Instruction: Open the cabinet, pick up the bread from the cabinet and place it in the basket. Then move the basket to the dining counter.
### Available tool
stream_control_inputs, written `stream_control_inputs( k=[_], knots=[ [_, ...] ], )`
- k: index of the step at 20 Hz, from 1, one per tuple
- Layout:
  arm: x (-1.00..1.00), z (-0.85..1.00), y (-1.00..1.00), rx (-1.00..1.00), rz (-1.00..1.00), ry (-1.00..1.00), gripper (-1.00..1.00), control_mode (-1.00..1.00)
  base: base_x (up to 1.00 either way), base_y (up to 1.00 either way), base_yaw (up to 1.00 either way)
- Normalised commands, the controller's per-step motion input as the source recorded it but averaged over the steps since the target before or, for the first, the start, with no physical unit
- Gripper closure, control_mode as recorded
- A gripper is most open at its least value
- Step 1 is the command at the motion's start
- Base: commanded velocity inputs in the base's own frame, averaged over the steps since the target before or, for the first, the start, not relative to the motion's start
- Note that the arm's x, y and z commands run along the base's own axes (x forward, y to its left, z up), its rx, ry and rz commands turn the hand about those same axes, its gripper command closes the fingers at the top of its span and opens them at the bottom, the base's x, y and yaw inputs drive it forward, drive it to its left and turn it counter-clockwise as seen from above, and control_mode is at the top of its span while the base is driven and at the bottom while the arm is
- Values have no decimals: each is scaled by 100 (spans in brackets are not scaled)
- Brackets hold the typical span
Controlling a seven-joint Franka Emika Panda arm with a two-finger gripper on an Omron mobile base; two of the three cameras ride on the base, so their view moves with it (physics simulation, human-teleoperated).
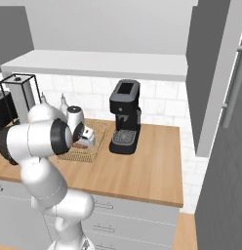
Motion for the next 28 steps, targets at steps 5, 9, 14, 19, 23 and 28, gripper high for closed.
stream_control_inputs(
  k=[5,9,14,19,23,28],
  knots=[
    [42,-38,1,0,0,0,100,-100,0,0,0],
    [43,-43,7,-2,0,0,100,-100,0,0,0],
    [37,-33,2,-2,0,0,-100,-100,0,0,0],
    [-13,3,0,0,0,-3,-100,-100,0,0,0],
    [-27,18,0,0,0,-14,-100,-100,0,0,0],
    [-43,40,-16,0,0,-16,-100,-100,0,0,0]
  ],
)
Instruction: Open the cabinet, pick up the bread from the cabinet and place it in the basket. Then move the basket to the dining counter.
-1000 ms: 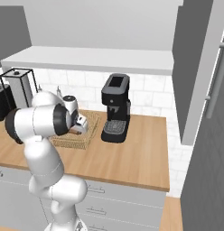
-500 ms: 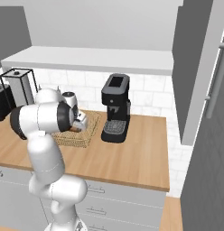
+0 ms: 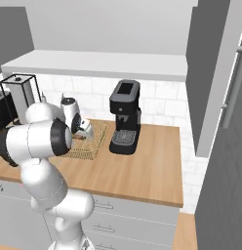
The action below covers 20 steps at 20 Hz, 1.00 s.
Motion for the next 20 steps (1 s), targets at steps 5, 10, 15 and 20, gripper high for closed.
stream_control_inputs(
  k=[5,10,15,20],
  knots=[
    [-16,-16,-9,-1,-1,-2,-100,-100,0,0,0],
    [23,-16,-4,0,2,8,-100,-100,0,0,0],
    [23,-20,-1,-2,3,-17,-100,-100,0,0,0],
    [60,-94,4,-5,5,0,-100,-100,0,0,0]
  ],
)
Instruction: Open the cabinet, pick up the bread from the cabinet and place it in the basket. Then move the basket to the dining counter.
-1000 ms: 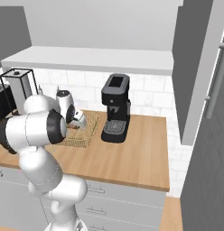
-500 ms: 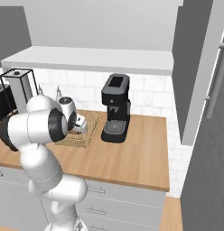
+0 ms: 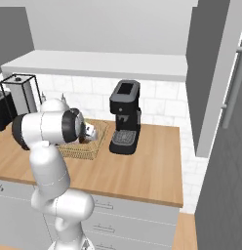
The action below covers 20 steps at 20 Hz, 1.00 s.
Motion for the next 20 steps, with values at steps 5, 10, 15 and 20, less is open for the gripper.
stream_control_inputs(
  k=[5,10,15,20],
  knots=[
    [20,2,5,0,0,-1,-100,-100,0,0,0],
    [8,34,11,0,0,-12,-100,-100,0,0,0],
    [-42,53,0,0,0,-17,-100,-100,0,0,0],
    [-87,50,-25,3,-5,-6,-100,-100,0,0,0]
  ],
)
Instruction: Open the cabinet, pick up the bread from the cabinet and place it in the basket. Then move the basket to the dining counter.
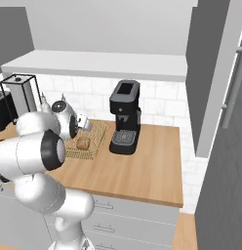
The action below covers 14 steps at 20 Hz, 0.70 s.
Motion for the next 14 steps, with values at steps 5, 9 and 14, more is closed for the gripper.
stream_control_inputs(
  k=[5,9,14],
  knots=[
    [-73,82,-41,1,-10,-3,-100,-100,0,0,0],
    [-76,90,-41,4,-10,0,-100,-100,0,0,0],
    [-88,69,-39,15,-8,3,-100,-100,0,0,0]
  ],
)
